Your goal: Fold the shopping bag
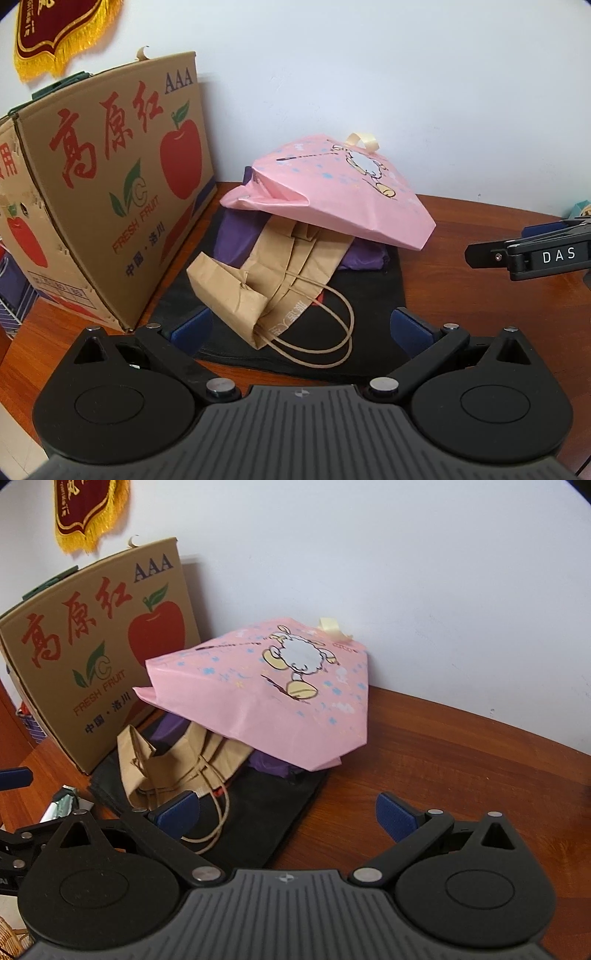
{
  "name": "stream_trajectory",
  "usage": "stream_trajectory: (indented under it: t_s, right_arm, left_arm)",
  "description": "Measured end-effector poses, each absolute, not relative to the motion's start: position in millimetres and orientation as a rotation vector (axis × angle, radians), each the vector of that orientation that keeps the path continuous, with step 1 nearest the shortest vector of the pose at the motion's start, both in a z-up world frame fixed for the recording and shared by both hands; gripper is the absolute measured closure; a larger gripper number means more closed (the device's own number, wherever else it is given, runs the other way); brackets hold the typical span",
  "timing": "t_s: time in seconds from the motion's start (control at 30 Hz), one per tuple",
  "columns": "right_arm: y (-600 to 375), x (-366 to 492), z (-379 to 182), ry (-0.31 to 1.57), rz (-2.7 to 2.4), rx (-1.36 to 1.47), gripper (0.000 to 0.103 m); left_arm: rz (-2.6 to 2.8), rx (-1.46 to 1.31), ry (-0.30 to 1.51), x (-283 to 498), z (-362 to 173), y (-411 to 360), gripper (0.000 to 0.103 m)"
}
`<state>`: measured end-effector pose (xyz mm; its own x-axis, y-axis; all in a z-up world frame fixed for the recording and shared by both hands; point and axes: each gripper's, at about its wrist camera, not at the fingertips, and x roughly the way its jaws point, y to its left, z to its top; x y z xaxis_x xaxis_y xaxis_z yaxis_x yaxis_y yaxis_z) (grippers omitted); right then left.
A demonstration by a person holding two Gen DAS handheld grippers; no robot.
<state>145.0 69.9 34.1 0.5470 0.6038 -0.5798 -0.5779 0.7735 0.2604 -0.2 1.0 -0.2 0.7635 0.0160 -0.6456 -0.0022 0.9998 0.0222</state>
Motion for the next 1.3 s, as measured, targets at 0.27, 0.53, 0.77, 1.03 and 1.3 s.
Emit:
stream_trajectory:
  t_s: [0.27,0.53,0.77,1.03,1.3]
  right_arm:
    - [58.5,145.2,10.3,0.752,0.673,0.053,0.001]
    - [70.5,141.7,12.3,0.771,0.67,0.025,0.001]
    - [74.9,131.5,10.0,0.768,0.674,0.019,0.001]
    - [75.9,132.1,7.9,0.774,0.682,0.016,0.001]
    - [77.1,134.1,8.8,0.781,0.673,0.018,0.001]
  left_arm:
    - [0.033,0.036,0.717,3.4,-5.1,2.4,0.0]
    - [0.036,0.026,0.703,-4.8,-7.9,0.9,0.0]
    - [0.026,0.007,0.705,-9.9,-9.9,11.2,0.0]
    - [0.019,-0.002,0.707,-11.3,-10.0,18.4,0.0]
    - [0.018,-0.001,0.711,-7.3,-11.5,14.6,0.0]
